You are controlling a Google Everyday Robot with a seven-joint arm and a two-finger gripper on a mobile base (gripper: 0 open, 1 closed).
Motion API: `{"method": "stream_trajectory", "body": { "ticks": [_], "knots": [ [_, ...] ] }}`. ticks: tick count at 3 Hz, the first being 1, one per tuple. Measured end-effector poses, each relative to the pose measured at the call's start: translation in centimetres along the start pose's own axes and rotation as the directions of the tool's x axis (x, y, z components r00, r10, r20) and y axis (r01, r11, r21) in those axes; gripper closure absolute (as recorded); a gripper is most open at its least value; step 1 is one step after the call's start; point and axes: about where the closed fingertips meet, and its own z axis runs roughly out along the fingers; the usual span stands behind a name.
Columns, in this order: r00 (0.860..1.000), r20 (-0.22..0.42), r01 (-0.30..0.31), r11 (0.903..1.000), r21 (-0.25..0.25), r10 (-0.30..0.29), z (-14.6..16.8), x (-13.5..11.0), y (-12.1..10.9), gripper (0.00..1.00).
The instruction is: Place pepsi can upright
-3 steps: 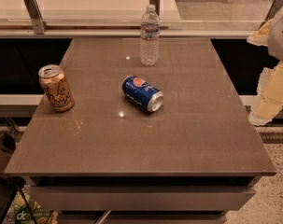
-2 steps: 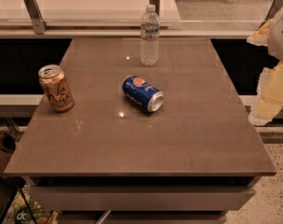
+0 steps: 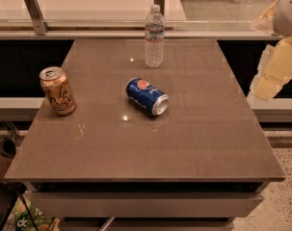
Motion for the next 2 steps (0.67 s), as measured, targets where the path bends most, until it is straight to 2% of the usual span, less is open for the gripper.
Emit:
{"method": "stream_trajectory", "body": {
  "ticks": [1,2],
  "knots": [
    [0.994,0.078,-0.077,0.9960,-0.044,0.081,0.3,-3.3,-1.4,0.00],
    [0.976,0.107,-0.181,0.9803,-0.078,0.189,1.9,-6.8,-2.0,0.00]
  ]
}}
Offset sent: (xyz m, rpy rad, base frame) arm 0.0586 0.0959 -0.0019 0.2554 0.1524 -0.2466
